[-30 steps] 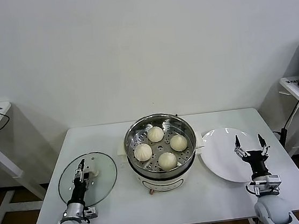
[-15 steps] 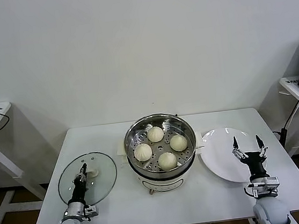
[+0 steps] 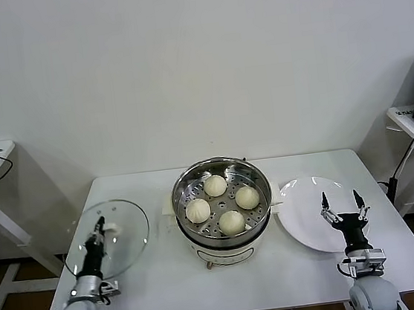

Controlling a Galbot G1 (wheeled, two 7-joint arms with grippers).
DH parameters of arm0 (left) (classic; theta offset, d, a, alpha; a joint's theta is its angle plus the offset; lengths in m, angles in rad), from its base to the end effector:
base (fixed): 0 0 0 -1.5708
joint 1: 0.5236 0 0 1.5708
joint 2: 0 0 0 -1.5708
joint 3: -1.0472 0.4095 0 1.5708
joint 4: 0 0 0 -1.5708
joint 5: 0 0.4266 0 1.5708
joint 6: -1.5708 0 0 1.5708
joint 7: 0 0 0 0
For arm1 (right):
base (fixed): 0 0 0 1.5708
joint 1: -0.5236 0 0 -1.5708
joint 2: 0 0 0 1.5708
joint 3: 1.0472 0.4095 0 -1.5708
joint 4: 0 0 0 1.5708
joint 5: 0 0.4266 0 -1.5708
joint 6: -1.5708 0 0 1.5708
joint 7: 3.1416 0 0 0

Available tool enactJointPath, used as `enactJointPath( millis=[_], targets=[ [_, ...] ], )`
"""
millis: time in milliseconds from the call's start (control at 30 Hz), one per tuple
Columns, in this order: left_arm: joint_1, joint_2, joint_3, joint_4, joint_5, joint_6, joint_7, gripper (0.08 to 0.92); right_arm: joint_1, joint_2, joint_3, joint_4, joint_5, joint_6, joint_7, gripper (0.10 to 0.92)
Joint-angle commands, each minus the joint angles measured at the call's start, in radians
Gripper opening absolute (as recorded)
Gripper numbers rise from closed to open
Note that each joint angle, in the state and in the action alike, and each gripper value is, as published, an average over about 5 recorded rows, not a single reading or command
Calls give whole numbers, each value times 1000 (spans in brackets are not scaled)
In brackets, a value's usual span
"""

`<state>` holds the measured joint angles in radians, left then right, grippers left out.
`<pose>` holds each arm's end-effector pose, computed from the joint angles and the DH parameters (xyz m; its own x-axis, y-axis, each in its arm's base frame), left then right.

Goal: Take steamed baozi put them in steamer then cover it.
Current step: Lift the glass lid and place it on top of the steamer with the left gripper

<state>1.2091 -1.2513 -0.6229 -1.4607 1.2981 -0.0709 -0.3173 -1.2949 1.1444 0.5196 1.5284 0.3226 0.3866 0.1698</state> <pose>0.3487 0.1832 -0.4826 -0.9960 -0.0433 -0.0787 -0.0764 -0.0524 0.9957 0.3176 -0.1753 -0.4826 -0.9834 0.1423 -0.1124 0.1523 0.9847 -0.0853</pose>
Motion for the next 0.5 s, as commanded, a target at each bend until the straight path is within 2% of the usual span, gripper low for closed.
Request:
enactJointPath(
  millis=[33, 233, 367, 500],
  targets=[
    [53, 83, -99, -466, -41, 31, 88, 192, -2, 3, 4, 8, -2, 1, -1, 823],
    [22, 89, -9, -667, 26, 100, 221, 192, -16, 10, 13, 22, -11, 5, -4, 823],
    [-9, 84, 172, -753, -41, 211, 318, 192, -20, 14, 17, 25, -11, 3, -4, 823],
    [-45, 61, 374, -779, -112, 348, 389, 192, -19, 14, 18, 23, -15, -1, -6, 823]
  ],
)
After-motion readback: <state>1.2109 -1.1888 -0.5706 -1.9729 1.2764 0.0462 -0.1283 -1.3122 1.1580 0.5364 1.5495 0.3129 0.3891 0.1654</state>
